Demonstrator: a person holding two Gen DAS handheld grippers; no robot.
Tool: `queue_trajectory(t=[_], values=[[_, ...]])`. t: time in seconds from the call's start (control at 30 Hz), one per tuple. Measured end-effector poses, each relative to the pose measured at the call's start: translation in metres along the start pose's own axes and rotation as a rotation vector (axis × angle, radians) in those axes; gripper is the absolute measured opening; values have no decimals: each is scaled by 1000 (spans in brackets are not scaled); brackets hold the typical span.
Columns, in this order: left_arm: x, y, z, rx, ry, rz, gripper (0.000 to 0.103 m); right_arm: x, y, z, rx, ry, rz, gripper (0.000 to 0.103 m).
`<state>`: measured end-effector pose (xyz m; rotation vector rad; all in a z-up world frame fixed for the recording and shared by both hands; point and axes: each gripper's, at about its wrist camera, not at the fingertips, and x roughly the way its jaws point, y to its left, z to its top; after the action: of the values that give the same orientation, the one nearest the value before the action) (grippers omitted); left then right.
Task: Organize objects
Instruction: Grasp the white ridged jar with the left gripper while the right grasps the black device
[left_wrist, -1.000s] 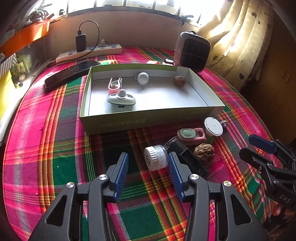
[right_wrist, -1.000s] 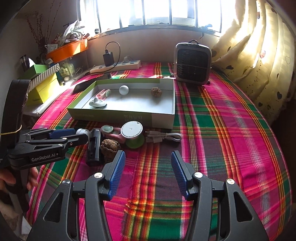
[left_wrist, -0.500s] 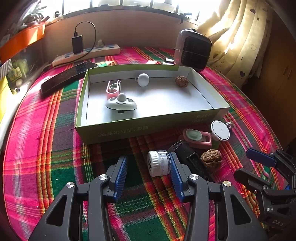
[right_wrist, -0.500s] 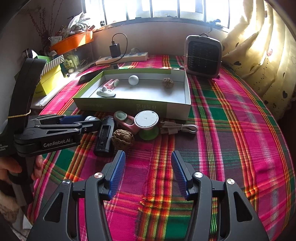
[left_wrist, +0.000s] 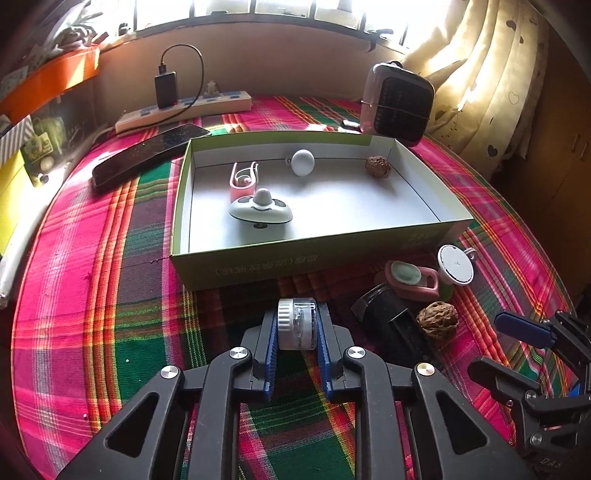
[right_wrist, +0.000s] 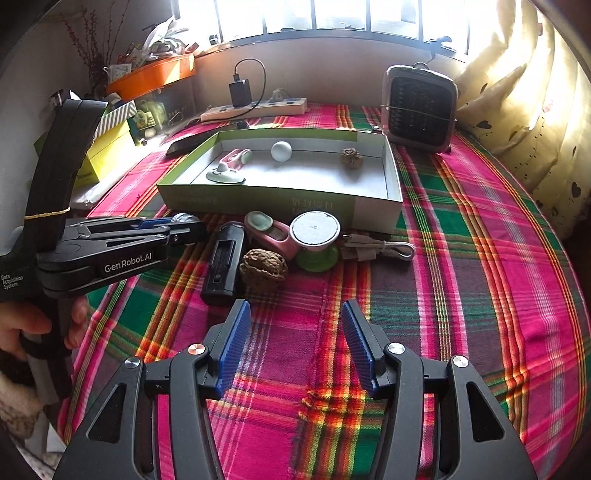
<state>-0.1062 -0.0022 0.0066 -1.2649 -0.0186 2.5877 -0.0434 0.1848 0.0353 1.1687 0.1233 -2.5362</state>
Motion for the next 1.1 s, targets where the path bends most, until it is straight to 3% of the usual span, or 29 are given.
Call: queue_trajectory(t=[0.53, 1.1], values=[[-17, 25, -17, -60, -12, 30, 17, 22, 37, 4, -41, 35, 162, 53], [-18, 34, -20, -73, -21, 4, 18, 46, 56, 25, -81, 39, 110, 53]])
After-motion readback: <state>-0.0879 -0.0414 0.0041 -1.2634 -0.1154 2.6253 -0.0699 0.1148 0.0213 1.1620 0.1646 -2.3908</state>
